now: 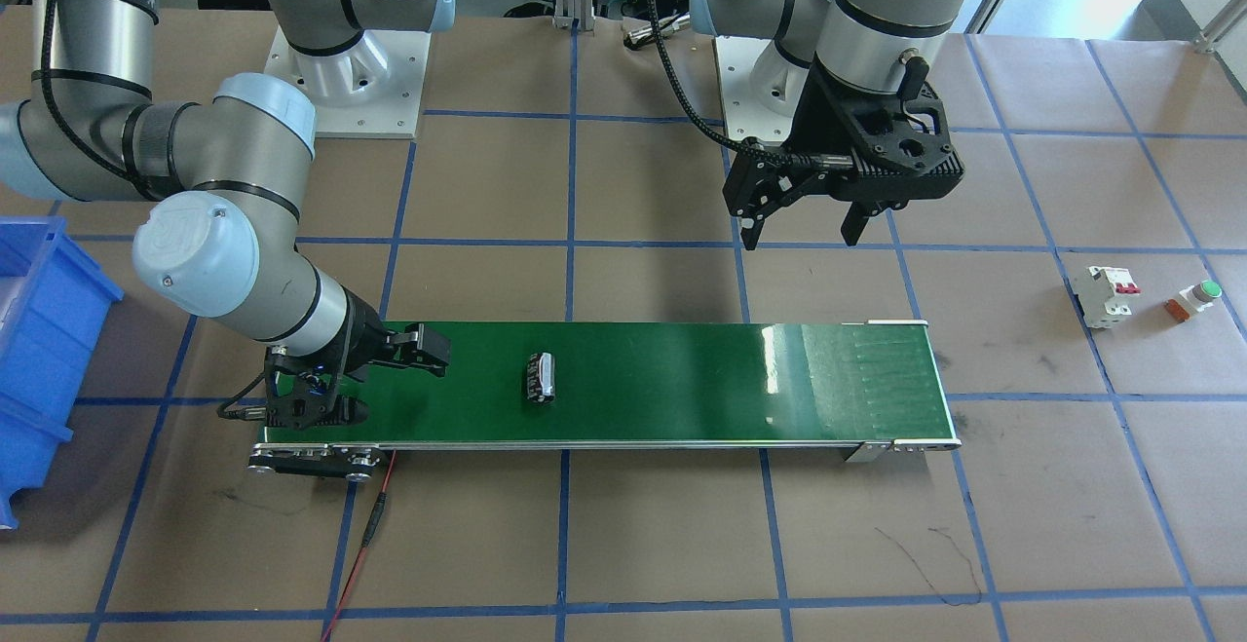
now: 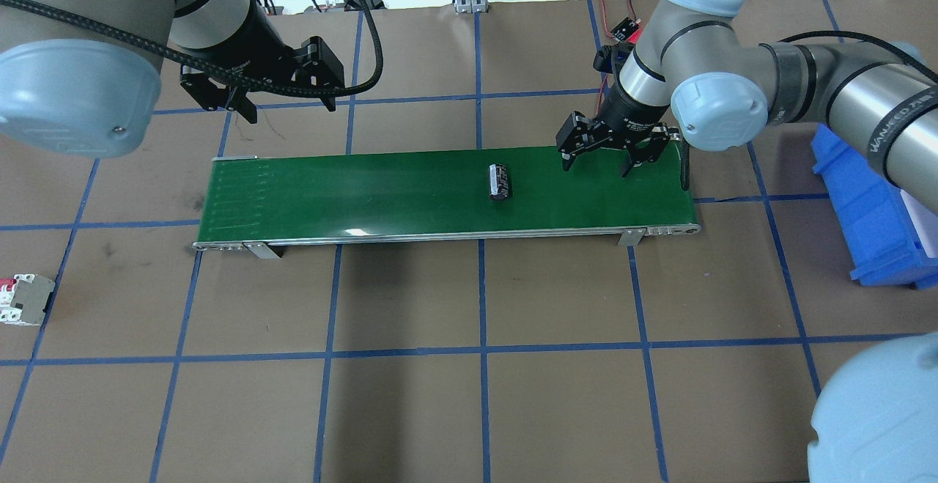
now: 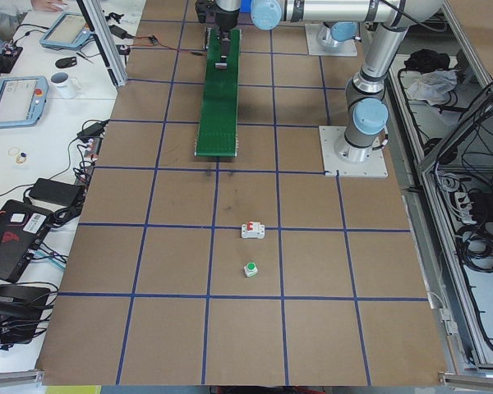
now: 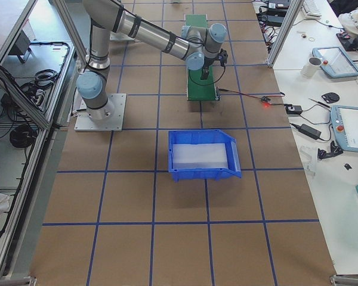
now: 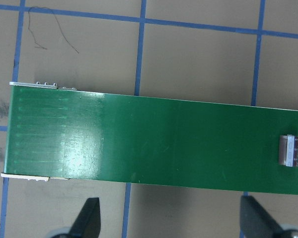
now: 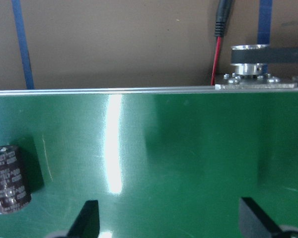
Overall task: Move capacitor from left to right
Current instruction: 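Raise the left gripper away while the right gripper waits for the conveyed capacitor, then lower the right gripper and grasp the capacitor on the belt, then lift the capacitor with the right gripper toward the blue bin, then lower the capacitor into the blue bin and open the right gripper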
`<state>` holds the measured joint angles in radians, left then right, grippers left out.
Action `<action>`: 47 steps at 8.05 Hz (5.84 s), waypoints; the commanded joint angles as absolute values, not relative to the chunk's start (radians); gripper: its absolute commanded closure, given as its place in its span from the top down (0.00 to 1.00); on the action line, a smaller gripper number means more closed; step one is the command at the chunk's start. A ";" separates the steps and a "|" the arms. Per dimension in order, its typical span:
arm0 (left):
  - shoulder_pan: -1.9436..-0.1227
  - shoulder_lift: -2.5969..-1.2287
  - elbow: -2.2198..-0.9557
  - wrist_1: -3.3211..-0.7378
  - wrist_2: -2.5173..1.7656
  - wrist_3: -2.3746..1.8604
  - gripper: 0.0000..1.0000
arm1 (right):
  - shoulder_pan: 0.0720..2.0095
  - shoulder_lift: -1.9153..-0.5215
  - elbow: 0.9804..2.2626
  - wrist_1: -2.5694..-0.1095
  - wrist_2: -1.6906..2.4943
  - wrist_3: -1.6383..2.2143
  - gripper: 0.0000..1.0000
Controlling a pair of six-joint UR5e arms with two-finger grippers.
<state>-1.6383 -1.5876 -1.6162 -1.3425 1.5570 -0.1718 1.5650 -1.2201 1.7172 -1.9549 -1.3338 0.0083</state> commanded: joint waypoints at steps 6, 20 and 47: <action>-1.638 -1.586 -1.617 -1.339 1.559 -0.172 1.00 | 1.566 -1.218 1.721 -1.948 -1.335 0.011 1.00; -1.638 -1.583 -1.612 -1.338 1.571 -0.172 1.00 | 1.531 -1.291 1.628 -1.867 -1.655 -0.176 0.00; -1.638 -1.583 -1.618 -1.335 1.571 -0.170 1.00 | 0.899 -1.129 1.620 -2.042 -1.664 -0.732 0.00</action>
